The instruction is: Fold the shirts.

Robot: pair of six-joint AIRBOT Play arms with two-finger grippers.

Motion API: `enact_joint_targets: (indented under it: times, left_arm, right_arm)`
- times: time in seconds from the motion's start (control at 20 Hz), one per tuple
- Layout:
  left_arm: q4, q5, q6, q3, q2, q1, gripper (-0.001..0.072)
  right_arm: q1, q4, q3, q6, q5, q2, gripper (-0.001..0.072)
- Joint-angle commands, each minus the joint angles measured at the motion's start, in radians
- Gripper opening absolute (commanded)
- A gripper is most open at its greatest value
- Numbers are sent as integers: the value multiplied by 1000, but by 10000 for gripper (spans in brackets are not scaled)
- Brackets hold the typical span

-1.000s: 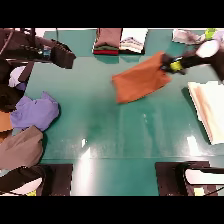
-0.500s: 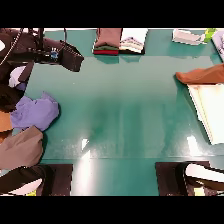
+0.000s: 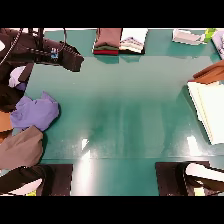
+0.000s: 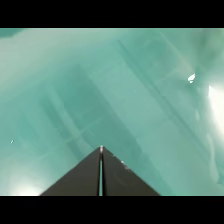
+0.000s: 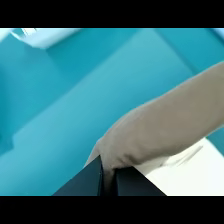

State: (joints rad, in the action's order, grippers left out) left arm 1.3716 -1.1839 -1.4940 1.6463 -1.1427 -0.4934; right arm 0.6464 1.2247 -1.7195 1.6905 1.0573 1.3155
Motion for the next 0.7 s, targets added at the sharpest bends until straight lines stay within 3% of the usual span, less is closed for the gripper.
enact_joint_targets:
  times: [0.0, 0.2, 0.35, 0.65]
  left_arm:
    - [0, -14, 0, 0, -1, 0, 27]
    - [0, -29, 2, 0, -1, 0, 28]
    - [0, -40, 2, 0, -1, 0, 28]
    - [0, -44, 3, 0, -1, 0, 28]
  right_arm:
    - [28, 2, -119, -18, 106, -1, 22]
    - [92, 8, -109, -62, 252, -18, 22]
    - [159, 16, 68, -126, 267, -85, 22]
    - [269, 283, 513, -183, 217, -249, 23]
